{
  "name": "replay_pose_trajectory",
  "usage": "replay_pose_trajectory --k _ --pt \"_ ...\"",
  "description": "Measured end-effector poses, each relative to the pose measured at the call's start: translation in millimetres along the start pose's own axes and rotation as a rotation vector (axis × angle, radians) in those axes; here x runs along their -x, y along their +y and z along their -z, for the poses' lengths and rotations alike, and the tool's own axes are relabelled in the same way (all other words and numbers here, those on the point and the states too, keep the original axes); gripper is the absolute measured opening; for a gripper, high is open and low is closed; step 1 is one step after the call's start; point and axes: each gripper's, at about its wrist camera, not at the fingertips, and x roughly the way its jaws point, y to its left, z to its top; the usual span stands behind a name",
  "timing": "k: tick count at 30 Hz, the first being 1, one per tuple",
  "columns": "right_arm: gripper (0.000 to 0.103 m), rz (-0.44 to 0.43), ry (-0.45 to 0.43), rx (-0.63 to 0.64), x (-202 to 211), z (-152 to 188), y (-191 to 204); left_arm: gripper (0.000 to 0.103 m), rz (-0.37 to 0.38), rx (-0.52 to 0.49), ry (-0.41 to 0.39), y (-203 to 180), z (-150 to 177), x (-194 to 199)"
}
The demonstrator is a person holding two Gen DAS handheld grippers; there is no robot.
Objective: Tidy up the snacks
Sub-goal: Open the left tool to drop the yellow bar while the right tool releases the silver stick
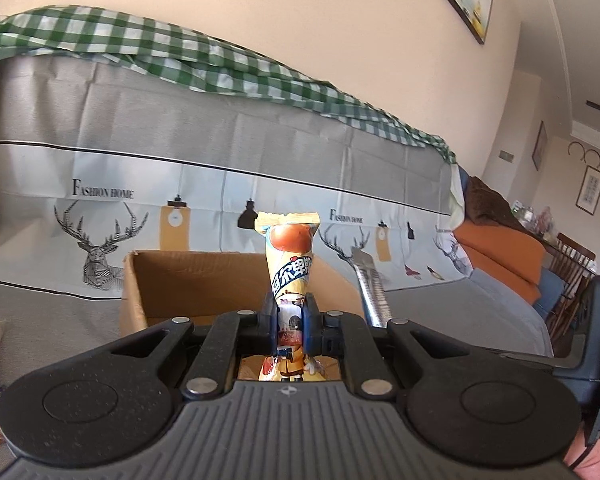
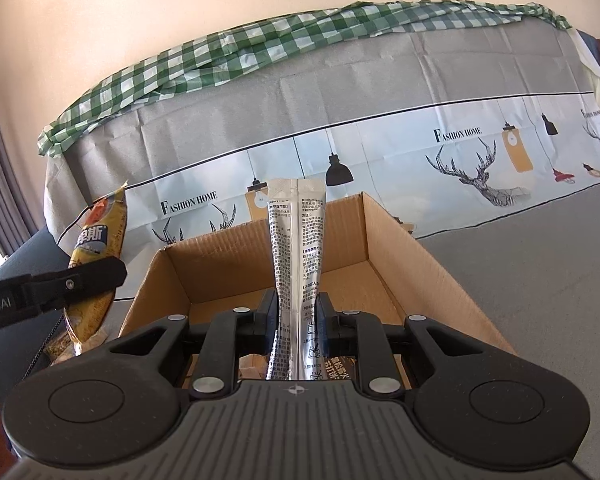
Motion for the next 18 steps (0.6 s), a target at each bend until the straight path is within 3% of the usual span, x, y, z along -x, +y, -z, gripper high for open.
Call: replay_pose_trajectory --k 2,3,5,12,14,18 --pt "0.021 0.004 0.003 0.004 -1 0 1 0.018 0.014 -0.004 0.016 -1 1 -2" --pt "0.021 0.008 0.007 0.006 -2 0 2 0.033 0.01 -0.009 0.021 -2 2 -3" --pt "0.022 0.016 0.016 0.01 -4 0 3 0.048 -0.001 -0.015 0.02 -3 2 -4" --pt "0.03 0.068 0.025 0.025 -8 3 6 0.049 -0.03 0.003 0.028 5 1 -5" --pt "0.047 0.068 0.027 0.007 -8 3 3 0.049 -0.035 0.008 0.03 7 0 -4" --pt "0.059 0.076 0.021 0.004 -8 4 4 0.049 -0.042 0.015 0.032 11 -2 -2"
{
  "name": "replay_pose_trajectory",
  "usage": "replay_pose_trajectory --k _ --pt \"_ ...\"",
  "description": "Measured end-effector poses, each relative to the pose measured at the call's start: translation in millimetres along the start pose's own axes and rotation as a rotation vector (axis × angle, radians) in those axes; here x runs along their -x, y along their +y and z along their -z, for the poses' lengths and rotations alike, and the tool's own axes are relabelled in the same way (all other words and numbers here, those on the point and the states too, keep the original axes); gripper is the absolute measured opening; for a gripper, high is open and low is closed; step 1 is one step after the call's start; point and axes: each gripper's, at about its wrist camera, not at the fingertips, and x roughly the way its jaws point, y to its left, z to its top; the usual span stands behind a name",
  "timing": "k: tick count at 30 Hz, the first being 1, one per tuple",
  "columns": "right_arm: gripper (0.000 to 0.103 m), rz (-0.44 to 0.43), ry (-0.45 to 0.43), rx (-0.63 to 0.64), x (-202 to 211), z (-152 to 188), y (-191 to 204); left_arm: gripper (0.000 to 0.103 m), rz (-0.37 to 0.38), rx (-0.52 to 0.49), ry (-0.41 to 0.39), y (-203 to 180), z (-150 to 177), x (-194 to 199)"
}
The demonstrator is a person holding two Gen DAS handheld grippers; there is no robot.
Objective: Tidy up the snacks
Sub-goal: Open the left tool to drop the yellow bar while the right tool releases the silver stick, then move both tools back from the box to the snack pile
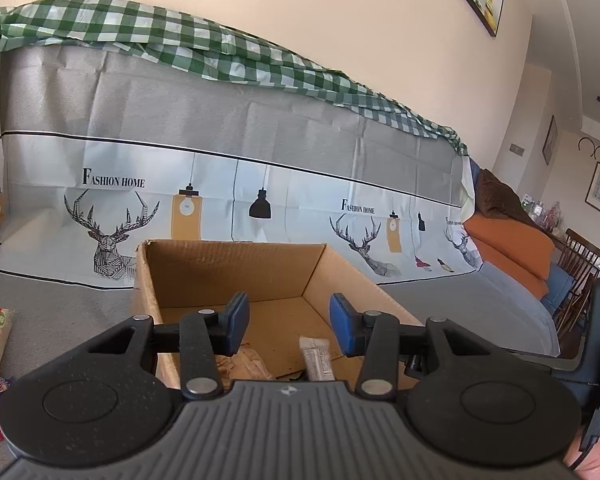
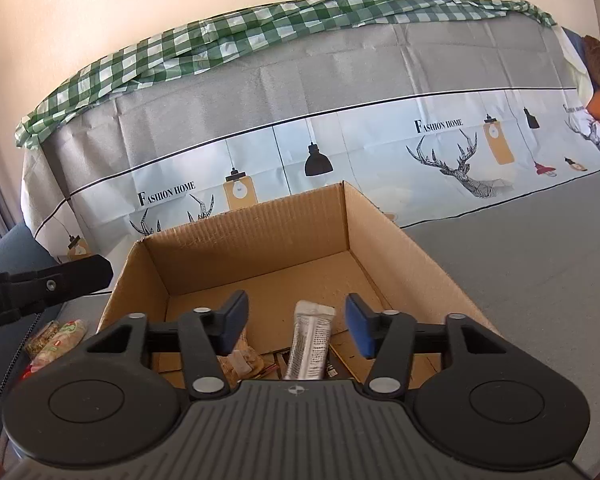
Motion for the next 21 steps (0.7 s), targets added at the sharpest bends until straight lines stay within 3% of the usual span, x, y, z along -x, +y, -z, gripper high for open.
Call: replay_pose_trajectory --k 4,21 --pt "0.064 0.003 0.002 0.021 -1 1 6 0.05 -0.01 -0.001 -0.005 4 -2 5" --pt "0.065 -0.044 0.001 0.076 -2 11 62 0.05 -0.092 0.054 -0.012 46 -8 39"
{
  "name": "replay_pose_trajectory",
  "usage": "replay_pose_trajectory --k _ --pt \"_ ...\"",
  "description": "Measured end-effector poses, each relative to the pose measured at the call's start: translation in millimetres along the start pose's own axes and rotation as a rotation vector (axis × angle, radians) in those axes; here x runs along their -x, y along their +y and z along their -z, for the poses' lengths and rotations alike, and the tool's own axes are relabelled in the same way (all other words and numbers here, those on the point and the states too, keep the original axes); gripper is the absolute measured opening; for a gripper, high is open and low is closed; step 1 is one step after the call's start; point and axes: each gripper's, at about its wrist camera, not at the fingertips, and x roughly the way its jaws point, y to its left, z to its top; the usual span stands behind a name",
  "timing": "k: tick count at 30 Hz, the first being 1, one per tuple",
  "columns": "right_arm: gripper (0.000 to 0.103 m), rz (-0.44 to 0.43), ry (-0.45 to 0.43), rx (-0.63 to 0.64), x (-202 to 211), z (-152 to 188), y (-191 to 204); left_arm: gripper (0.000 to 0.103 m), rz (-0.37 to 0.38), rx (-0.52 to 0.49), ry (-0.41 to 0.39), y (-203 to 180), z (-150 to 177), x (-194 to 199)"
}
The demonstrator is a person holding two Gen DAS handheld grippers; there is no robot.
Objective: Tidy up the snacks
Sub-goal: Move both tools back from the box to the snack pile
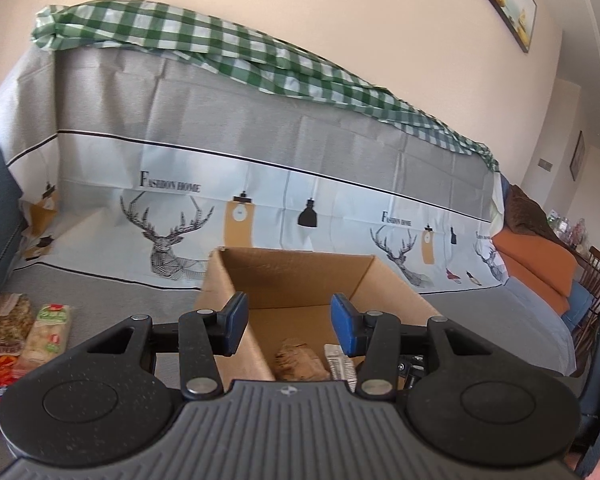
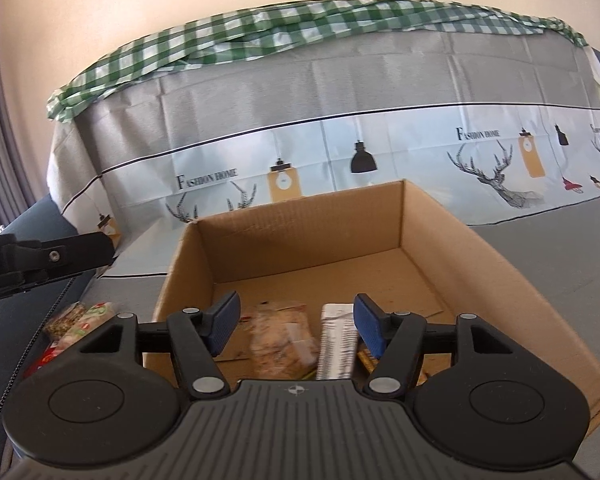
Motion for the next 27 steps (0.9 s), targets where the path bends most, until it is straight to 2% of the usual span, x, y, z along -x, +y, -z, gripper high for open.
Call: replay_pose_trajectory --k 5,7,9,11,13,16,21,27 --pt "0.064 -0.001 -0.021 0.013 3 2 23 0.049 -0.016 0.001 0.008 11 -2 5" --pt "0.062 -0.008 -0.028 0.013 5 3 32 0.041 -0.026 0.0 0.018 16 -2 6" --pt "0.055 -0.019 -0.037 0.012 6 4 41 0.034 -0.039 0.004 0.027 23 -2 7" --pt "0.041 -0.042 -0.045 0.014 7 4 51 0.029 -0.051 0.017 0.03 32 -3 9" --pt "0.036 -0.075 -0.048 0.013 8 6 62 0.024 -0.065 0.027 0.03 40 -5 10" --pt "0.034 -0.112 -0.055 0.027 8 9 79 0.019 -0.1 0.051 0.035 53 -7 12" --pt "0.033 -0.178 -0.054 0.05 8 15 108 0.018 -0.187 0.123 0.032 87 -13 19" --pt "0.033 -0.258 -0.035 0.09 4 27 138 0.018 -0.315 0.331 0.045 152 -17 29"
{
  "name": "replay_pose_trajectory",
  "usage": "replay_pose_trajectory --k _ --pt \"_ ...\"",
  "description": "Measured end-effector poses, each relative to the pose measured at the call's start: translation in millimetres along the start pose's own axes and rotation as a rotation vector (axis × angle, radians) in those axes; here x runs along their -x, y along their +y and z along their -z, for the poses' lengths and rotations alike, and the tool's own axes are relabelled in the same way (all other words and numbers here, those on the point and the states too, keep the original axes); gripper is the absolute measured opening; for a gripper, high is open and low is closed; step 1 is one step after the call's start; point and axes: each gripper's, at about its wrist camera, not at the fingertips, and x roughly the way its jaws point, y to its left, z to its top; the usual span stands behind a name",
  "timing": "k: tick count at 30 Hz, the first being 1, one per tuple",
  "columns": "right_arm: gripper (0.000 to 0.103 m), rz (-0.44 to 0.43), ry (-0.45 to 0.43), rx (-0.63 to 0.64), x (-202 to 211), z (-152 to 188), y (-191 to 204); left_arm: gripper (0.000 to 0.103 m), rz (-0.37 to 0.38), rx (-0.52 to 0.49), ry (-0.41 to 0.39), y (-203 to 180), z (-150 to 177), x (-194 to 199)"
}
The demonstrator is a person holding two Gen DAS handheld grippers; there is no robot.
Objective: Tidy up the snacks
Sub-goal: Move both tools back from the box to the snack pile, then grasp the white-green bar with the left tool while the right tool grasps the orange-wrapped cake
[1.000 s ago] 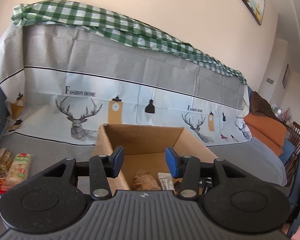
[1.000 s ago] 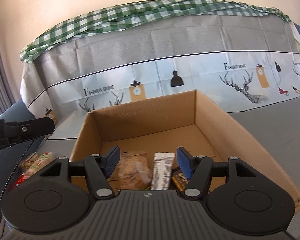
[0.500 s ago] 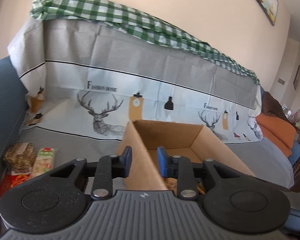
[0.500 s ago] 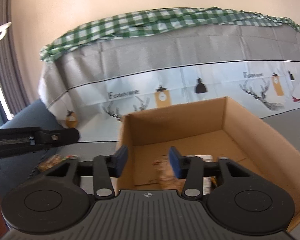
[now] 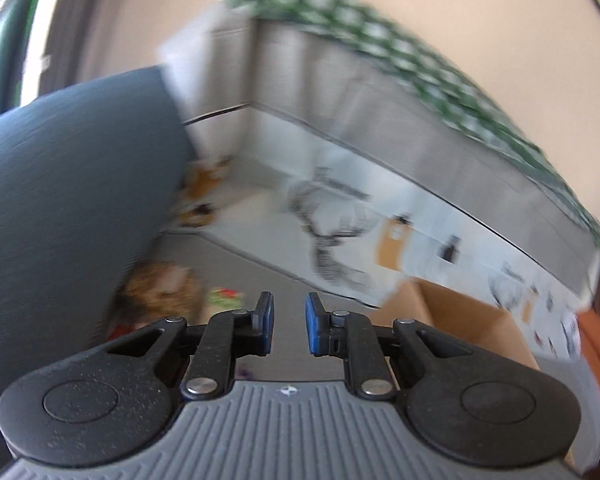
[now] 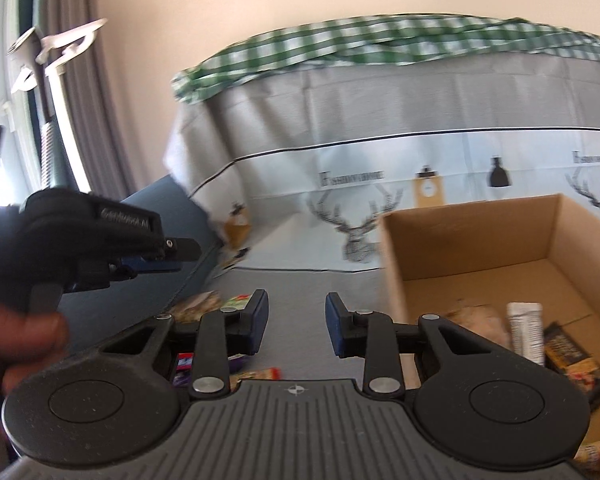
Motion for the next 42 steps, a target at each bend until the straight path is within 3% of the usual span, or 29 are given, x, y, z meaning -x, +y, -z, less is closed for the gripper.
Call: replay_pose_trajectory --k 3,6,19,29,32,36,42 --pt "0.033 -0.038 0.015 0.019 -7 5 9 0.018 -0.05 0.062 0.047 20 -5 -7" --pt "0.033 -0.066 0.035 0.028 -16 11 15 0.018 -0.104 0.049 0.078 28 -5 -13" --pt "0.035 -0.084 0.167 0.029 -68 47 18 0.018 -0.147 0.012 0.162 30 0 -41" --pt "0.071 -0.074 0.205 0.058 -111 57 34 0.02 -0.175 0.069 0.197 41 -6 -59" --pt "0.073 -0.048 0.213 0.092 -126 62 41 0.021 -0.178 0.055 0.214 40 -7 -67" --pt "0.073 0.006 0.247 0.128 -144 69 45 0.041 -0.168 0.034 0.257 38 -6 -82" --pt "0.071 0.005 0.252 0.183 -148 72 50 0.058 -0.185 -0.059 0.306 25 -2 -107"
